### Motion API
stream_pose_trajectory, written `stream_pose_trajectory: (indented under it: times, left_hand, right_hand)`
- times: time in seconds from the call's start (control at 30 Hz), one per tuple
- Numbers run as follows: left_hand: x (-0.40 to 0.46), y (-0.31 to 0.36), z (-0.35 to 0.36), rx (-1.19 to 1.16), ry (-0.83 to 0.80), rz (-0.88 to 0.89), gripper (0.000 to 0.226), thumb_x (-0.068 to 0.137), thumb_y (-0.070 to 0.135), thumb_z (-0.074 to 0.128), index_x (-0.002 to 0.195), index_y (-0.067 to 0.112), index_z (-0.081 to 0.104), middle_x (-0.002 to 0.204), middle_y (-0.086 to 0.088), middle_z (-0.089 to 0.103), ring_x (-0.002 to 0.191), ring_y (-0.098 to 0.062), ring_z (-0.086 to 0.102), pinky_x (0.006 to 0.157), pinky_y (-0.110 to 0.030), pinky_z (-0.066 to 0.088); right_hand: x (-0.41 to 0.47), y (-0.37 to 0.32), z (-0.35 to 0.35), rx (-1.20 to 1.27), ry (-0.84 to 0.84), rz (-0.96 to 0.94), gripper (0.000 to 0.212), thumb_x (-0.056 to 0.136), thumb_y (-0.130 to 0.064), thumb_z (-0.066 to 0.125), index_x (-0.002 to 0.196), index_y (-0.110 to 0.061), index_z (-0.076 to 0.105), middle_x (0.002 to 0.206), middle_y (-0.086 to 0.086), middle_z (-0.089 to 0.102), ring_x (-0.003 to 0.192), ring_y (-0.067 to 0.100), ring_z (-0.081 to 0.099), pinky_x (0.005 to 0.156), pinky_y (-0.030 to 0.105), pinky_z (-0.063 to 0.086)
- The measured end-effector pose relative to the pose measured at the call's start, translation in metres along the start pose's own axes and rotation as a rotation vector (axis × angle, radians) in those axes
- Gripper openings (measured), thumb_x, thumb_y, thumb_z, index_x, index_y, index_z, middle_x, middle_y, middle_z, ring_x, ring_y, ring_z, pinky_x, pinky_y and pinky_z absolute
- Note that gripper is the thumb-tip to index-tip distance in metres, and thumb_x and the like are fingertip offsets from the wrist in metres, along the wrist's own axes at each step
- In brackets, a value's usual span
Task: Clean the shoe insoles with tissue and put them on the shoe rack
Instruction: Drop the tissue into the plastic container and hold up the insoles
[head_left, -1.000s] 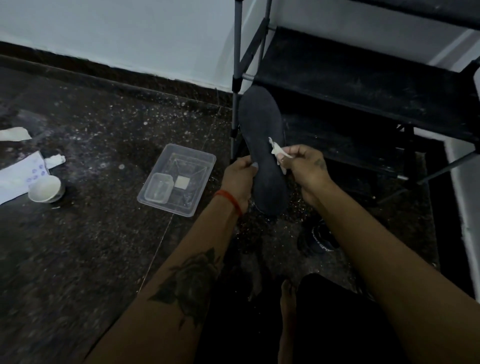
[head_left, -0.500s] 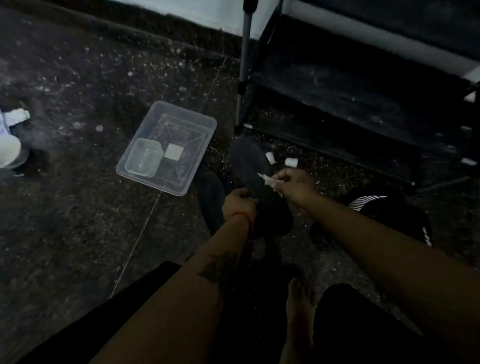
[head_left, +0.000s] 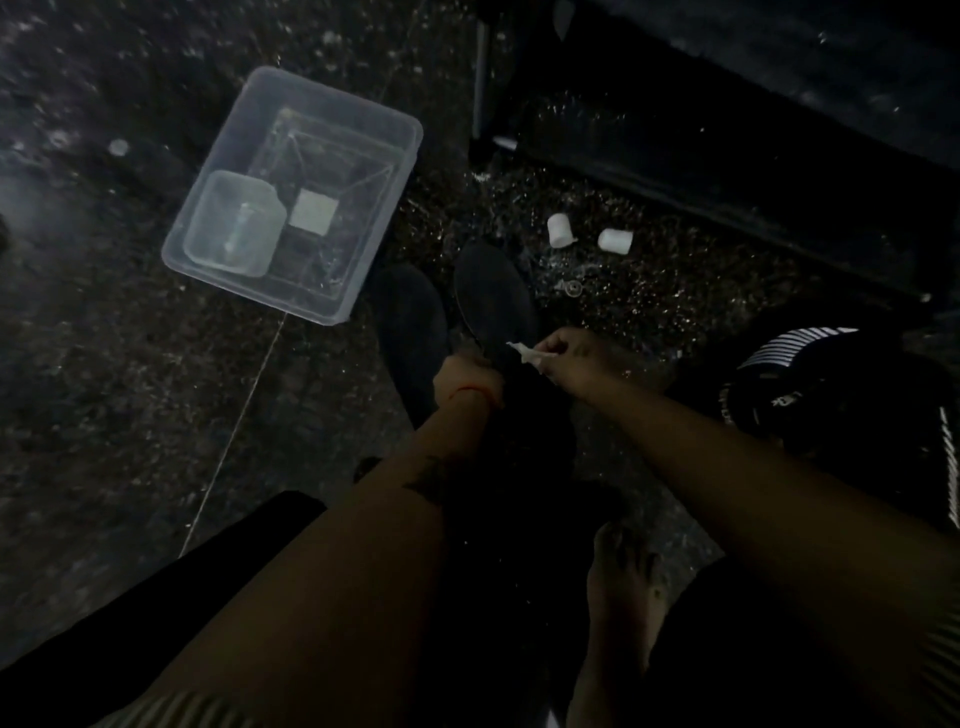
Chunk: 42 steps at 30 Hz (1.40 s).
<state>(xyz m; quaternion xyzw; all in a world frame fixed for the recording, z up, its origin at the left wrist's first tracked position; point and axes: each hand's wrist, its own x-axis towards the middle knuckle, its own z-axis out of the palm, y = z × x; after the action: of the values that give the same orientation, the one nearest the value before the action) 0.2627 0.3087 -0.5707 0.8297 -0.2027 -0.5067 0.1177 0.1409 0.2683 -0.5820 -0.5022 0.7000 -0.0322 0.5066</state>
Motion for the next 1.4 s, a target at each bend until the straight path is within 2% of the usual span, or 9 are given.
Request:
stream_pose_trajectory:
  times: [0.07,0.2,0.3,0.47,0.6,0.77,0.97,1.27,1.4]
  left_hand:
    - [-0.001,0.0,0.0,0.016,0.009,-0.011,0.035,0.091,0.017,0.058,0.121,-0.001,0.059,0.125,-0.019,0.06,0.118,-0.032,0.055,0.095,-0.034,0.045]
    - [-0.018,0.008,-0.007,0.025,-0.017,0.023,0.033,0.089,0.028,0.059,0.113,0.006,0.066,0.115,-0.015,0.066,0.108,-0.033,0.062,0.089,-0.033,0.051]
    - [-0.032,0.02,-0.015,-0.025,-0.049,0.066,0.024,0.082,0.024,0.063,0.103,0.012,0.069,0.108,-0.014,0.069,0.097,-0.034,0.066,0.087,-0.043,0.055]
    - [-0.087,0.059,-0.053,-0.229,-0.117,0.22,0.038,0.087,0.008,0.058,0.125,0.003,0.055,0.115,-0.019,0.064,0.105,-0.037,0.062,0.092,-0.045,0.051]
    - [-0.153,0.091,-0.098,-0.499,-0.382,0.258,0.034,0.088,-0.007,0.054,0.121,0.0,0.055,0.085,-0.007,0.068,0.079,-0.02,0.065,0.066,-0.029,0.053]
    - [-0.23,0.109,-0.154,-0.609,-0.478,0.285,0.029,0.094,-0.002,0.048,0.12,0.007,0.054,0.089,-0.002,0.064,0.079,-0.012,0.061,0.075,-0.026,0.054]
    - [-0.299,0.098,-0.184,-0.765,-0.507,0.262,0.014,0.093,0.001,0.051,0.086,0.011,0.058,0.057,0.003,0.069,0.051,-0.004,0.066,0.061,-0.02,0.055]
    - [-0.314,0.087,-0.201,-0.785,-0.653,0.292,0.021,0.095,-0.002,0.042,0.103,0.007,0.06,0.081,-0.001,0.067,0.076,-0.009,0.062,0.066,-0.019,0.054]
    - [-0.309,0.097,-0.204,-0.763,-0.671,0.329,0.027,0.096,-0.004,0.038,0.092,0.009,0.061,0.065,0.004,0.071,0.061,-0.005,0.067,0.061,-0.015,0.054]
  right_hand:
    - [-0.002,-0.004,0.002,-0.037,0.012,-0.008,0.01,0.081,-0.015,0.068,0.073,-0.011,0.063,0.066,0.002,0.057,0.06,0.014,0.052,0.045,0.015,0.037]
    - [-0.015,-0.019,-0.007,-0.17,0.096,-0.052,0.017,0.078,-0.022,0.07,0.089,-0.009,0.07,0.102,0.018,0.065,0.089,0.03,0.062,0.074,0.028,0.047]
    - [-0.032,-0.042,-0.023,-0.149,0.108,-0.061,0.017,0.081,-0.021,0.067,0.091,-0.008,0.071,0.102,0.016,0.068,0.092,0.03,0.063,0.079,0.031,0.049]
    - [-0.08,-0.099,-0.061,0.21,-0.012,-0.11,0.017,0.085,-0.011,0.063,0.097,0.0,0.065,0.093,0.009,0.065,0.087,0.021,0.059,0.067,0.025,0.049]
    - [-0.131,-0.139,-0.099,0.39,-0.126,-0.114,0.004,0.085,-0.01,0.063,0.081,-0.01,0.064,0.082,0.005,0.065,0.08,0.017,0.063,0.073,0.033,0.055]
    - [-0.213,-0.172,-0.137,0.562,-0.094,-0.177,0.009,0.084,-0.011,0.064,0.075,-0.013,0.063,0.069,0.003,0.063,0.058,0.012,0.056,0.047,0.019,0.045]
    - [-0.301,-0.184,-0.136,0.662,0.003,-0.3,0.011,0.083,-0.015,0.065,0.072,-0.013,0.065,0.061,-0.003,0.066,0.053,0.003,0.057,0.046,0.013,0.044]
    - [-0.336,-0.186,-0.124,0.703,0.074,-0.325,0.023,0.089,-0.022,0.059,0.068,-0.014,0.063,0.065,0.0,0.063,0.057,0.005,0.056,0.049,0.015,0.047]
    - [-0.328,-0.199,-0.126,0.682,0.093,-0.324,0.031,0.094,-0.03,0.049,0.077,-0.01,0.063,0.065,0.002,0.063,0.053,0.005,0.056,0.047,0.015,0.048]
